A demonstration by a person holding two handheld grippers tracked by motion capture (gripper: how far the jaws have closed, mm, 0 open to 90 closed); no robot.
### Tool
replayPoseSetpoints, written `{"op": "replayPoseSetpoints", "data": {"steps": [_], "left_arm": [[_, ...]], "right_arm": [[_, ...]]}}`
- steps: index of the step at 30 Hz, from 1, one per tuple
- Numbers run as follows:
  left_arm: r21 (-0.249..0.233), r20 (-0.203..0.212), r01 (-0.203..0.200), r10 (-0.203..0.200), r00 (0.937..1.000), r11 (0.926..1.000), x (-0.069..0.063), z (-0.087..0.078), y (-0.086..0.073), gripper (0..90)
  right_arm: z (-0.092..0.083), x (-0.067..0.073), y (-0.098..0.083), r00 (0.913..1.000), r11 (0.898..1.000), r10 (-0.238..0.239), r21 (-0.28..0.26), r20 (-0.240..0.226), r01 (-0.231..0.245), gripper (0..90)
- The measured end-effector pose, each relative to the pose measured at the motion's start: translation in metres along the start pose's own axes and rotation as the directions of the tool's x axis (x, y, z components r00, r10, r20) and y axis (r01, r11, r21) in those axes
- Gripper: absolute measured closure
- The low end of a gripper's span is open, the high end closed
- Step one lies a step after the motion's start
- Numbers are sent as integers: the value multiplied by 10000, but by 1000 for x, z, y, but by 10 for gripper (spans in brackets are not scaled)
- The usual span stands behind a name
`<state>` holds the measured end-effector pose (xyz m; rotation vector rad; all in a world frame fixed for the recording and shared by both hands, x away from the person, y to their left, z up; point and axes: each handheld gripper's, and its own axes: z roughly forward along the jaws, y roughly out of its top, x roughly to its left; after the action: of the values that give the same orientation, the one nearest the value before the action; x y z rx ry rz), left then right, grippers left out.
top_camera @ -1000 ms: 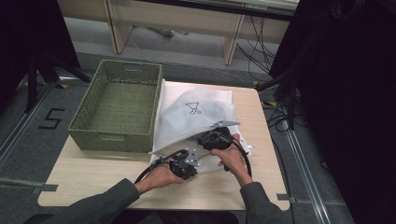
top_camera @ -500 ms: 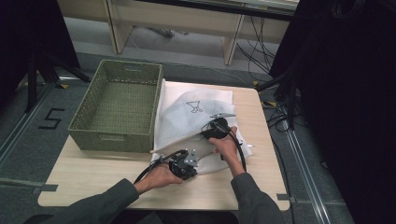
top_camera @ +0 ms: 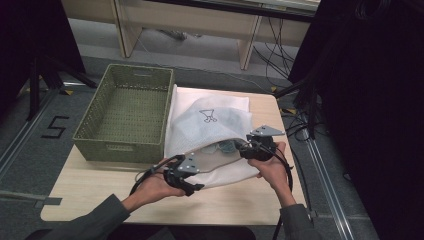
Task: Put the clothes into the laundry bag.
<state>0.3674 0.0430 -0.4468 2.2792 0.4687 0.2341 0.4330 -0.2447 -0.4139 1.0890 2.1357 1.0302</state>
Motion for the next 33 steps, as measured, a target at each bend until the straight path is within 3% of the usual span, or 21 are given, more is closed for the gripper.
{"op": "replayPoseSetpoints", "data": {"steps": [4, 5, 6, 9, 11, 12, 13, 15, 16, 17, 18, 19, 20, 21, 22, 24, 27, 29, 31, 32, 33], "left_arm": [[-217, -690, 451, -465, 9965, 9987, 10, -30, -19, 430], [-232, -841, 495, -513, 9951, 9985, 13, -35, -23, 422], [-237, -987, 589, -610, 9932, 9980, 14, -39, -27, 416], [-318, -1294, 902, -936, 9872, 9954, 20, -46, -35, 400], [-246, -1370, 875, -900, 9865, 9959, 23, -48, -39, 397], [-275, -1451, 1038, -1067, 9836, 9942, 25, -48, -41, 393], [-212, -1478, 1043, -1063, 9833, 9943, 26, -49, -43, 389], [-97, -1592, 1056, -1058, 9816, 9944, 29, -49, -45, 385], [1, -1607, 930, -918, 9827, 9957, 30, -48, -45, 385], [-12, -1604, 1169, -1156, 9803, 9931, 29, -47, -46, 384], [35, -1622, 1046, -1027, 9814, 9945, 30, -47, -46, 383], [15, -1577, 1150, -1134, 9810, 9934, 29, -46, -46, 381], [45, -1574, 1003, -983, 9826, 9950, 29, -47, -46, 380], [78, -1567, 1130, -1104, 9815, 9936, 29, -46, -47, 375], [108, -1548, 1017, -988, 9830, 9948, 30, -47, -47, 373], [129, -1615, 1154, -1118, 9805, 9932, 31, -47, -49, 366], [204, -1647, 1252, -1202, 9790, 9919, 32, -49, -51, 354], [168, -1557, 1300, -1258, 9798, 9914, 32, -50, -52, 346], [189, -1617, 1195, -1149, 9801, 9926, 33, -51, -53, 342], [153, -1600, 1366, -1324, 9782, 9905, 33, -51, -54, 340], [140, -1614, 1394, -1354, 9776, 9901, 33, -51, -54, 335]], "right_arm": [[19, 1, -3, 9967, 9941, -726, 833, 352, 695, 476], [25, 2, -3, 9952, 9920, -857, 965, 465, 809, 514], [29, 2, -1, 9939, 9908, -985, 974, 489, 934, 607], [33, 5, 7, 9914, 9916, -1239, 416, 432, 1221, 825], [27, 9, 10, 9811, 9805, -1905, 556, 335, 1885, 850], [24, 11, 10, 9792, 9767, -2022, 768, 181, 2003, 857], [21, 16, 6, 9734, 9664, -2290, 1188, -40, 2278, 860], [21, 24, -7, 9721, 9545, -2320, 1845, -338, 2342, 862], [26, 29, -16, 9719, 9439, -2278, 2317, -590, 2353, 862], [36, 34, -30, 9671, 9211, -2403, 2947, -839, 2544, 860], [46, 38, -39, 9609, 9029, -2579, 3290, -1005, 2768, 857], [53, 42, -46, 9628, 8911, -2497, 3647, -1033, 2702, 856], [56, 44, -49, 9628, 8813, -2501, 3878, -1020, 2700, 857], [57, 44, -49, 9628, 8826, -2511, 3848, -1000, 2701, 855], [56, 44, -47, 9654, 8890, -2401, 3765, -1017, 2607, 850], [52, 39, -46, 9694, 9031, -2267, 3524, -938, 2453, 794], [41, 38, -41, 9794, 9298, -1870, 3081, -761, 2015, 651], [30, 43, -35, 9805, 9510, -1787, 2413, -820, 1935, 606], [19, 51, -30, 9728, 9569, -2133, 1814, -907, 2268, 580], [14, 56, -29, 9660, 9557, -2412, 1506, -926, 2531, 587], [10, 60, -28, 9536, 9488, -2815, 1177, -1066, 2932, 613]]}}
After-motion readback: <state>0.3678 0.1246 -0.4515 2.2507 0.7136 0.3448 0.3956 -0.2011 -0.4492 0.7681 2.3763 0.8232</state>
